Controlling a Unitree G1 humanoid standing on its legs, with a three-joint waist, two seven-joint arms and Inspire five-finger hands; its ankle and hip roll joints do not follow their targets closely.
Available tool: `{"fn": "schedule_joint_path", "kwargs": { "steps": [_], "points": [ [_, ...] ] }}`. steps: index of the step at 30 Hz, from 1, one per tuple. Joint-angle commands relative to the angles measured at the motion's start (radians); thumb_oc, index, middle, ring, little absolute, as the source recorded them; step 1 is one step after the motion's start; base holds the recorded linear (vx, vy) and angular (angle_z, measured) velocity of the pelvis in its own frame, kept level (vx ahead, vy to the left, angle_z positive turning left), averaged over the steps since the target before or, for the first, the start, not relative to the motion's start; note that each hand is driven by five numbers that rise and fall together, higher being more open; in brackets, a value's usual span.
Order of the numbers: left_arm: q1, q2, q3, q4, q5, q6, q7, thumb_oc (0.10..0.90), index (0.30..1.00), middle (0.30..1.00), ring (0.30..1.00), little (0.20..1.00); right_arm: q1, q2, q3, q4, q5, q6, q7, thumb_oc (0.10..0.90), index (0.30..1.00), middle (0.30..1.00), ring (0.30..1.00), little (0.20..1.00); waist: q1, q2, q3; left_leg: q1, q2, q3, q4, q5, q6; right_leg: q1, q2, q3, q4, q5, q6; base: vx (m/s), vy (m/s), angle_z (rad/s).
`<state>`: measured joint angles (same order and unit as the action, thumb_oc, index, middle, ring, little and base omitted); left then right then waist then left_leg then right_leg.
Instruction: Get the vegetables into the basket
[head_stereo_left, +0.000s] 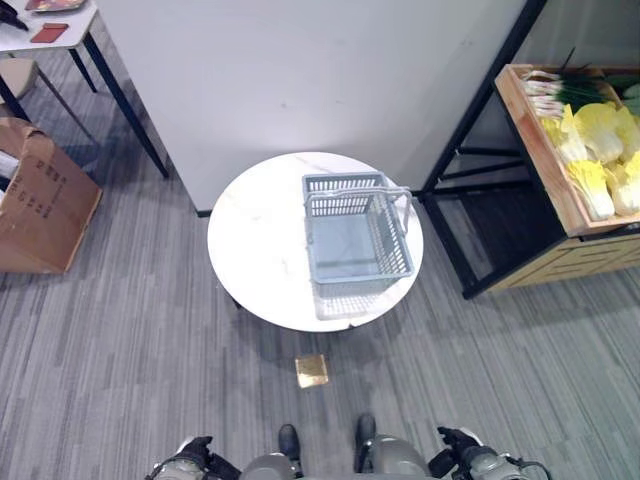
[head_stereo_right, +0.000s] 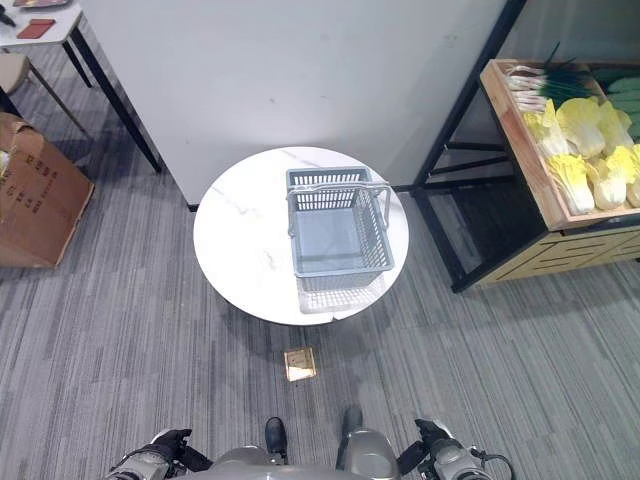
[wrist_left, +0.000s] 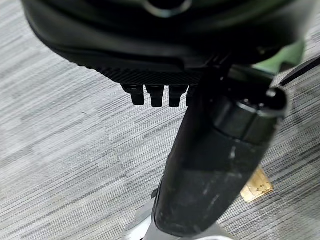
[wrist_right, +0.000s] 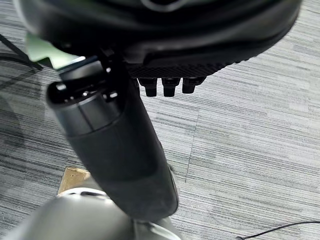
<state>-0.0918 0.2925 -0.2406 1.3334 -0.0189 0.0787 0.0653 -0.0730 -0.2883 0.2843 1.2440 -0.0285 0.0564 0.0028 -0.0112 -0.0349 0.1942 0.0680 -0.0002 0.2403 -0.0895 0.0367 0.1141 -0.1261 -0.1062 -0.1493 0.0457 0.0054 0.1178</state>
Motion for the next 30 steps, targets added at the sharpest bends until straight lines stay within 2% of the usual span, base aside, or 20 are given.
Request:
{"fn": "schedule_joint_path", "kwargs": {
  "steps": [1, 3, 5, 6, 7, 9, 12, 14, 16, 18, 19, 21, 24, 27, 30],
  "points": [
    [-0.013, 0.015, 0.032, 0.005, 0.020, -0.008, 0.005, 0.900, 1.000, 1.000, 1.000, 1.000, -0.042, 0.001, 0.023, -0.029, 0.031, -0.014, 0.001, 0.900, 1.000, 1.000, 1.000, 1.000, 0.013, 0.005, 0.032, 0.007, -0.035, -0.040, 0.002, -0.101, -0.047, 0.083, 0.031, 0.009, -0.017, 0.060, 0.019, 0.04, -0.023, 0.12],
    [-0.011, 0.011, 0.037, 0.007, 0.016, -0.009, 0.010, 0.900, 1.000, 1.000, 1.000, 1.000, -0.049, 0.000, 0.024, -0.068, 0.035, -0.021, -0.009, 0.900, 1.000, 1.000, 1.000, 1.000, 0.007, 0.004, 0.020, 0.004, -0.030, -0.043, 0.002, -0.108, -0.054, 0.101, 0.035, 0.015, -0.031, 0.046, 0.017, 0.04, -0.061, 0.01],
    [-0.011, 0.014, 0.048, -0.002, 0.006, -0.012, 0.020, 0.900, 1.000, 1.000, 1.000, 1.000, -0.064, -0.015, 0.007, -0.192, 0.076, -0.035, -0.030, 0.900, 1.000, 1.000, 1.000, 1.000, 0.002, 0.000, 0.015, 0.003, -0.020, -0.050, 0.002, -0.106, -0.065, 0.103, 0.040, 0.014, -0.019, 0.021, 0.010, 0.04, -0.105, -0.04],
    [0.002, 0.016, 0.065, -0.025, 0.004, -0.014, 0.026, 0.900, 1.000, 1.000, 1.000, 1.000, -0.062, -0.067, 0.000, -0.408, 0.047, -0.046, -0.051, 0.900, 1.000, 1.000, 1.000, 1.000, 0.000, -0.006, 0.010, 0.011, -0.015, -0.049, 0.002, -0.109, -0.071, 0.106, 0.045, 0.018, -0.017, 0.005, 0.005, 0.05, -0.087, 0.03],
    [0.002, 0.016, 0.065, -0.025, 0.004, -0.014, 0.026, 0.900, 1.000, 1.000, 1.000, 1.000, -0.060, -0.067, -0.001, -0.410, 0.046, -0.045, -0.051, 0.900, 1.000, 1.000, 1.000, 1.000, 0.000, -0.006, 0.010, 0.012, -0.015, -0.049, 0.002, -0.109, -0.071, 0.107, 0.045, 0.018, -0.017, 0.004, 0.005, 0.07, -0.087, 0.03],
    [0.020, 0.008, 0.083, -0.032, 0.005, -0.014, 0.030, 0.900, 1.000, 1.000, 1.000, 1.000, -0.068, -0.129, -0.027, -0.566, 0.043, -0.063, -0.062, 0.900, 1.000, 1.000, 1.000, 1.000, -0.001, -0.011, 0.004, 0.024, -0.013, -0.053, 0.002, -0.111, -0.075, 0.120, 0.049, 0.019, -0.026, -0.007, 0.001, 0.09, -0.065, -0.01],
    [0.040, -0.004, 0.102, -0.028, 0.001, -0.013, 0.029, 0.900, 1.000, 1.000, 1.000, 1.000, -0.109, -0.210, -0.053, -0.705, 0.031, -0.075, -0.063, 0.900, 1.000, 1.000, 1.000, 1.000, 0.004, -0.016, -0.003, 0.038, -0.010, -0.059, 0.002, -0.115, -0.080, 0.144, 0.051, 0.009, -0.045, -0.018, -0.004, 0.11, -0.070, 0.02],
    [0.045, -0.010, 0.110, -0.019, -0.005, -0.008, 0.029, 0.900, 1.000, 1.000, 1.000, 1.000, -0.166, -0.266, -0.059, -0.772, 0.023, -0.081, -0.064, 0.900, 1.000, 1.000, 1.000, 1.000, 0.011, -0.023, -0.008, 0.035, -0.008, -0.062, 0.002, -0.113, -0.085, 0.152, 0.053, 0.000, -0.060, -0.018, -0.006, 0.10, -0.077, 0.13],
    [0.049, -0.015, 0.112, -0.015, -0.010, -0.002, 0.025, 0.900, 1.000, 1.000, 1.000, 1.000, -0.273, -0.360, -0.052, -0.888, -0.019, -0.087, -0.069, 0.900, 1.000, 1.000, 1.000, 1.000, 0.027, -0.039, -0.010, 0.017, -0.001, -0.067, 0.002, -0.107, -0.093, 0.152, 0.057, -0.007, -0.084, -0.013, -0.010, 0.08, -0.076, 0.12],
    [0.048, -0.015, 0.112, -0.015, -0.010, -0.002, 0.025, 0.900, 1.000, 1.000, 1.000, 1.000, -0.274, -0.360, -0.052, -0.888, -0.019, -0.086, -0.069, 0.900, 1.000, 1.000, 1.000, 1.000, 0.026, -0.039, -0.011, 0.016, -0.001, -0.068, 0.002, -0.107, -0.093, 0.152, 0.057, -0.007, -0.085, -0.013, -0.010, 0.03, -0.040, 0.07],
    [0.043, -0.013, 0.108, -0.008, -0.013, 0.005, 0.025, 0.900, 1.000, 1.000, 1.000, 1.000, -0.362, -0.406, -0.027, -0.935, -0.044, -0.091, -0.080, 0.900, 1.000, 1.000, 1.000, 1.000, 0.037, -0.052, -0.006, -0.004, 0.005, -0.074, 0.002, -0.101, -0.098, 0.142, 0.060, -0.013, -0.097, -0.007, -0.012, 0.05, -0.058, 0.11],
    [0.039, -0.009, 0.108, -0.010, -0.025, 0.009, 0.029, 0.900, 1.000, 1.000, 1.000, 1.000, -0.438, -0.441, -0.003, -0.983, -0.064, -0.092, -0.087, 0.900, 1.000, 1.000, 1.000, 1.000, 0.047, -0.066, 0.001, -0.024, 0.008, -0.080, 0.002, -0.096, -0.101, 0.133, 0.063, -0.017, -0.106, -0.003, -0.015, 0.04, -0.064, 0.12],
    [0.032, -0.009, 0.102, -0.017, -0.050, 0.013, 0.043, 0.900, 1.000, 1.000, 1.000, 1.000, -0.549, -0.462, 0.038, -1.023, -0.075, -0.087, -0.100, 0.900, 1.000, 1.000, 1.000, 1.000, 0.063, -0.083, 0.022, -0.057, 0.011, -0.094, 0.002, -0.085, -0.105, 0.116, 0.065, -0.030, -0.117, 0.002, -0.019, 0.02, -0.037, 0.11],
    [0.026, -0.003, 0.102, -0.013, -0.070, 0.014, 0.051, 0.900, 1.000, 1.000, 1.000, 1.000, -0.627, -0.464, 0.074, -1.016, -0.073, -0.083, -0.114, 0.900, 1.000, 1.000, 1.000, 1.000, 0.076, -0.098, 0.037, -0.080, 0.012, -0.104, 0.002, -0.078, -0.107, 0.103, 0.066, -0.040, -0.124, 0.008, -0.020, 0.01, -0.025, 0.21],
    [0.019, 0.011, 0.104, -0.006, -0.104, 0.013, 0.066, 0.900, 1.000, 1.000, 1.000, 1.000, -0.795, -0.486, 0.155, -0.967, -0.099, -0.067, -0.135, 0.900, 1.000, 1.000, 1.000, 1.000, 0.105, -0.126, 0.064, -0.122, 0.016, -0.123, 0.002, -0.066, -0.114, 0.077, 0.069, -0.052, -0.133, 0.018, -0.021, 0.03, -0.008, 0.23]
  ]
}}
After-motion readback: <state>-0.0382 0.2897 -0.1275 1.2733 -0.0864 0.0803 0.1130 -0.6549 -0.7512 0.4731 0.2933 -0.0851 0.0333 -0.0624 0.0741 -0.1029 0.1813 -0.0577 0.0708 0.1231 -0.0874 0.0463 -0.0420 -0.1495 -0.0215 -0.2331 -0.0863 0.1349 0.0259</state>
